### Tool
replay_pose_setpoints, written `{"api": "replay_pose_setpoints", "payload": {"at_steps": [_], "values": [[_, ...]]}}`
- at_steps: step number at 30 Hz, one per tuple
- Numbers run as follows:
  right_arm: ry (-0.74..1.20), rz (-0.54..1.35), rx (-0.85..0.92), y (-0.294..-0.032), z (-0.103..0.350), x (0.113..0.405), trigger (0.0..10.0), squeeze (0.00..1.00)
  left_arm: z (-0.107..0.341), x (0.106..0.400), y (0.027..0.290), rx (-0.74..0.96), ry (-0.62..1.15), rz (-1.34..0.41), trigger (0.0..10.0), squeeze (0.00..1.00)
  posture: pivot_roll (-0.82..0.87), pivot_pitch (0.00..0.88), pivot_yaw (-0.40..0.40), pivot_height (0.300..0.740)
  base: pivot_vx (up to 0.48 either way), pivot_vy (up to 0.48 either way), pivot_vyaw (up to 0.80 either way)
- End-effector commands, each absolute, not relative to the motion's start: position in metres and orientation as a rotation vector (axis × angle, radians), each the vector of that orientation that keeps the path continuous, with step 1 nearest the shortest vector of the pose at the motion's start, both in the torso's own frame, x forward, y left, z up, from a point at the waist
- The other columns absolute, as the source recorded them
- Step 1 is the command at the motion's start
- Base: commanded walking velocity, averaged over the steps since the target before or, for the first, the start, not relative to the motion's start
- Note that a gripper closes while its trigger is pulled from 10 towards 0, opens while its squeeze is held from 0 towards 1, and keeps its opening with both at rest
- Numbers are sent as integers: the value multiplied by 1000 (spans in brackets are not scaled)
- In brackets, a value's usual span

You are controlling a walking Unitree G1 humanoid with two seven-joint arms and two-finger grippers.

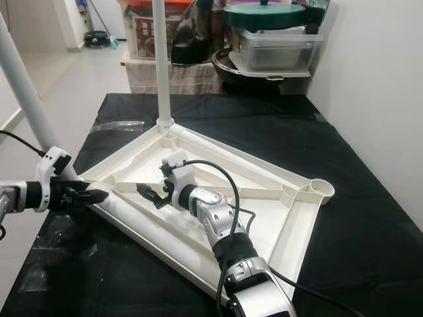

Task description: Building children table

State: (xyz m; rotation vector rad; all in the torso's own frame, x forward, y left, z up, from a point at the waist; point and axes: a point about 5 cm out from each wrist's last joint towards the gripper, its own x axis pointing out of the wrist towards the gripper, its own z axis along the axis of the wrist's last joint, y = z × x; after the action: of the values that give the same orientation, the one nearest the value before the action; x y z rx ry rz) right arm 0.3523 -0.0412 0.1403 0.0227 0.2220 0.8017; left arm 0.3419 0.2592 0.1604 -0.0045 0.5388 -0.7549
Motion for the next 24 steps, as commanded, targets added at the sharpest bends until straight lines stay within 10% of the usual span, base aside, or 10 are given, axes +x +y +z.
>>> {"api": "replay_pose_setpoints", "payload": {"at_steps": [1, 24], "values": [[201, 794, 20, -42, 141, 351, 10000, 0, 162, 346, 249, 10, 534, -805, 10000, 0, -18, 0, -22, 740, 0, 0, 0], [199, 764, -21, -44, 131, 345, 10000, 0, 146, 348, 241, -43, 514, -816, 10000, 0, -48, 0, -12, 740, 0, 0, 0]]}}
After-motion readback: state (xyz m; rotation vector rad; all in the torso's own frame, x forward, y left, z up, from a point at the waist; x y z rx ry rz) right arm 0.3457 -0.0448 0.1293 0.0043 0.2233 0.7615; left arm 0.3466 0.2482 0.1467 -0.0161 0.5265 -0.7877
